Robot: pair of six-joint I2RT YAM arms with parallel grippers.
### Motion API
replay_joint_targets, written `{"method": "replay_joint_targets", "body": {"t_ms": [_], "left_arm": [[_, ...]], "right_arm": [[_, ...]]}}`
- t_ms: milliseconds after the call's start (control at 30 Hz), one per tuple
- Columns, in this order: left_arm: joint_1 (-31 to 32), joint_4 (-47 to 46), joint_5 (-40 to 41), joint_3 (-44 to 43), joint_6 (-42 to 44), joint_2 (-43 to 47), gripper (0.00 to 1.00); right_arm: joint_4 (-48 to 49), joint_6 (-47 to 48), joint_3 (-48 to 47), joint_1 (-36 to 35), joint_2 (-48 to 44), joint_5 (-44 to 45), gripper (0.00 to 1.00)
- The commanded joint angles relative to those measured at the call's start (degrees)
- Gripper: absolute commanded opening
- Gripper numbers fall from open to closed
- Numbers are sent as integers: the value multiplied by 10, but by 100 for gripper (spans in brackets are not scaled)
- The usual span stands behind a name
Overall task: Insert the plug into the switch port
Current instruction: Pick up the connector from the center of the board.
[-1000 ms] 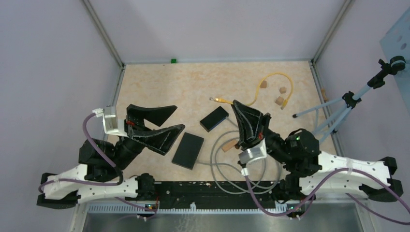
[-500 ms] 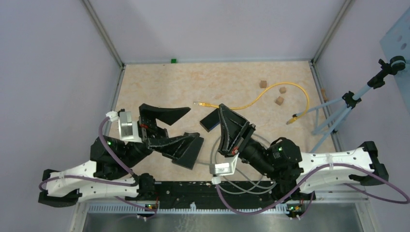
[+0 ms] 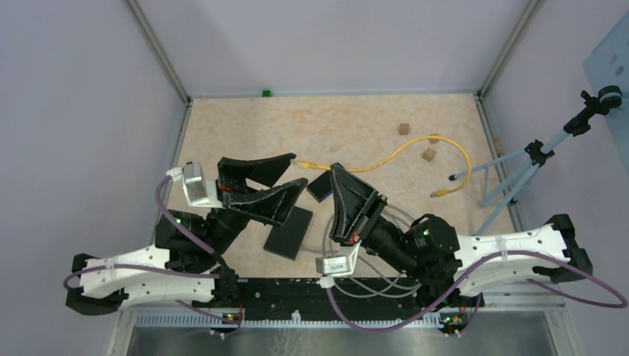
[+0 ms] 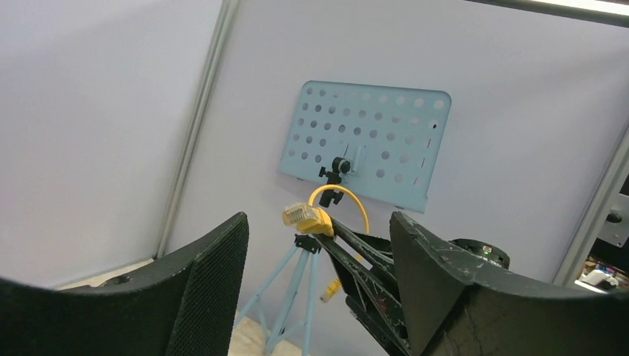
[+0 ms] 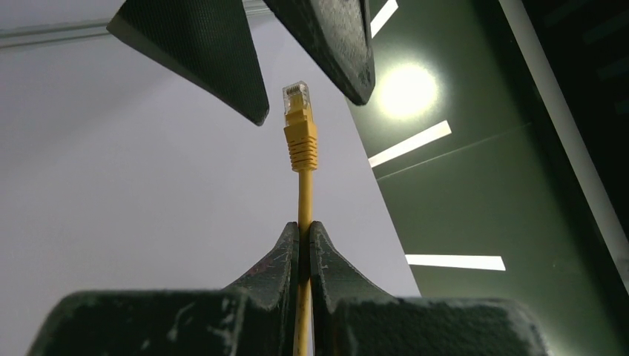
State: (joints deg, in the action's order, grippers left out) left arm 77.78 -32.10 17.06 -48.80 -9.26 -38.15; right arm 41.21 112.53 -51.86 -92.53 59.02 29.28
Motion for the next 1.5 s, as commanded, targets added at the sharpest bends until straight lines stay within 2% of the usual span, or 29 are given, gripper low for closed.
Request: {"method": "replay_joint_targets", "body": {"t_ms": [0, 167, 400, 600, 733, 900, 1033, 1133, 1200, 1267, 1300, 1367, 1467], "left_arm": [[2, -55, 22, -14, -28, -27, 75], [2, -46, 41, -24, -40, -42, 70], [1, -57, 49, -17, -53, -37, 55], [2, -60, 38, -17, -54, -35, 52], [2, -58, 37, -17, -55, -37, 37], [2, -53, 19, -17, -52, -36, 12], [2, -47, 10, -18, -47, -37, 0], [2, -42, 5, -16, -41, -33, 0], [2, -42, -7, -12, -24, -29, 0], [2, -41, -15, -6, -9, -19, 0], [2, -41, -18, -2, 2, -15, 0], [1, -40, -31, 8, 23, -3, 0], [2, -21, -58, 16, 56, 17, 0]], "right_arm": [[24, 7, -27, -13, 3, 12, 0], [22, 9, -30, -18, 6, 14, 0], [20, 7, -26, -18, 7, 17, 0], [12, 7, -23, -18, 5, 21, 0], [13, 6, -24, -18, 7, 20, 0], [13, 3, -24, -18, 5, 20, 0], [12, -1, -24, -18, 5, 18, 1], [13, -22, -24, -20, 5, 15, 22], [49, -49, -28, -34, 8, 24, 33], [80, -69, -38, -49, 19, 49, 40], [64, -85, -45, -53, 21, 64, 42], [-37, -154, -70, -58, 11, 87, 45], [-302, -389, -151, -62, -7, 48, 47]]}}
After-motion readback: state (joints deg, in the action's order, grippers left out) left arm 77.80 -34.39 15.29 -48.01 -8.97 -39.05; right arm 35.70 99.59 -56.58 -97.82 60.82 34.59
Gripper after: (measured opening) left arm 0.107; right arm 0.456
